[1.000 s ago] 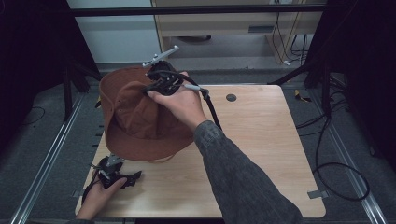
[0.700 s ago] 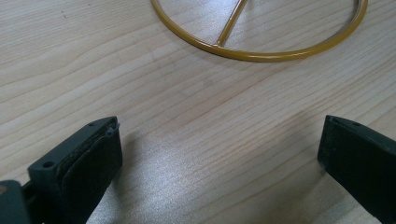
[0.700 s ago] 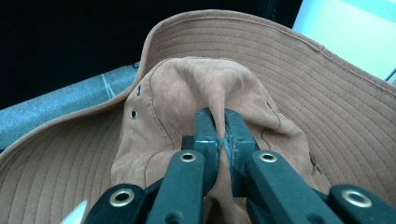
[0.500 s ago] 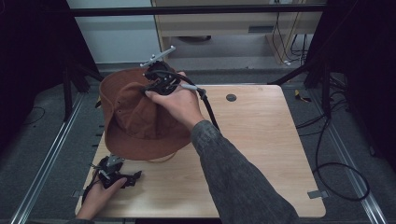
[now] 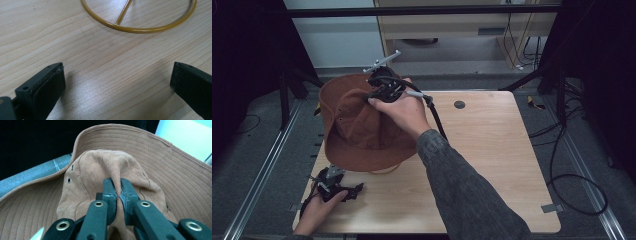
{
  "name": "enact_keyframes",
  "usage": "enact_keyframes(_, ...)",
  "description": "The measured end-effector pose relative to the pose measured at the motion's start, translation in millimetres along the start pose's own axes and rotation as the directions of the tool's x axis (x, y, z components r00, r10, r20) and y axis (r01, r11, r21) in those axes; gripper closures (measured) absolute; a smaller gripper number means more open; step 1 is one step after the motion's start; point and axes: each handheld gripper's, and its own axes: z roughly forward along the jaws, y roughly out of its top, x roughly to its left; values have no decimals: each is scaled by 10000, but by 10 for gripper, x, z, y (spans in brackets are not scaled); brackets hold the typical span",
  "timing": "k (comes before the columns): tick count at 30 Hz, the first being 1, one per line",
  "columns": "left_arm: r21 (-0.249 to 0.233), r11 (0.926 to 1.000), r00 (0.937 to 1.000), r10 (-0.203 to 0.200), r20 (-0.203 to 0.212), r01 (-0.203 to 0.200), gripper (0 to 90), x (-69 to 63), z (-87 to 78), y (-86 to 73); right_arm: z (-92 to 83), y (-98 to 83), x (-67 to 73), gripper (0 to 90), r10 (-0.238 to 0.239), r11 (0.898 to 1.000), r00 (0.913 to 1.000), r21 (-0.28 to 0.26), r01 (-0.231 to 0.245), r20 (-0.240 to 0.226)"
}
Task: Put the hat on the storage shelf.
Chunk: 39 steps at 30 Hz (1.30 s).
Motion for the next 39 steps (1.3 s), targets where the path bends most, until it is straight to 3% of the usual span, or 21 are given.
enact_keyframes(10,-3,10000,10000,-4,1,4,0,0,0,0,-8,-13,-10,806,53,10000,10000,-33,-53,-47)
enact_keyframes(19,8,10000,10000,10,4,-10,0,1,-1,0,-27,-12,8,704,141,9998,9999,-127,-141,28)
enact_keyframes(28,8,10000,10000,9,4,-9,0,1,-1,0,-24,-9,7,706,171,9996,9999,-223,-171,-3)
enact_keyframes(39,2,10000,10000,8,5,-8,0,1,0,1,-35,-14,12,603,141,9998,9998,-152,-143,-106)
